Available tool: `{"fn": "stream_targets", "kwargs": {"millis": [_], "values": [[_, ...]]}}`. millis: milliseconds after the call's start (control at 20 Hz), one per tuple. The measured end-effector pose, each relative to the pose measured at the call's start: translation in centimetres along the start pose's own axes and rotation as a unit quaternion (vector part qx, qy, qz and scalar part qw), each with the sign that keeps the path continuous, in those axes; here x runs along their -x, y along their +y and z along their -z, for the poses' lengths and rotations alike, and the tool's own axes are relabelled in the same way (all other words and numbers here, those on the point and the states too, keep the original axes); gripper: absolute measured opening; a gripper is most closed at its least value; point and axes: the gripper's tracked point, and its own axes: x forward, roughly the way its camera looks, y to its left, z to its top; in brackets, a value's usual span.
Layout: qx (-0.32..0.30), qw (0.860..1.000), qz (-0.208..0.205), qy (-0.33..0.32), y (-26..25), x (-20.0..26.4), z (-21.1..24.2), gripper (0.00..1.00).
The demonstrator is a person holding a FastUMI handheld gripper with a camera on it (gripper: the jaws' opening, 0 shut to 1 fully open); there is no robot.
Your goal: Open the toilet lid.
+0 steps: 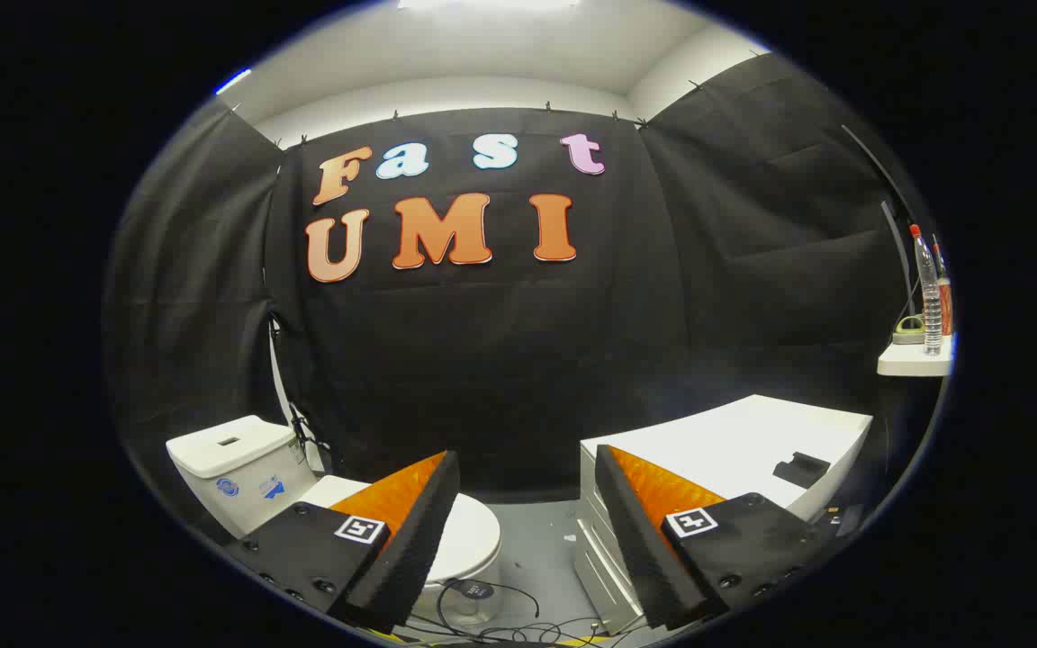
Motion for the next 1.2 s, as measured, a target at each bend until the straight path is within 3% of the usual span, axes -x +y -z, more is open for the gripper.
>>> {"fn": "stream_targets", "kwargs": {"millis": [1200], "values": [[0.000, 1.000, -0.004, 0.004, 0.23, -0.10, 0.24, 0.97]]}}
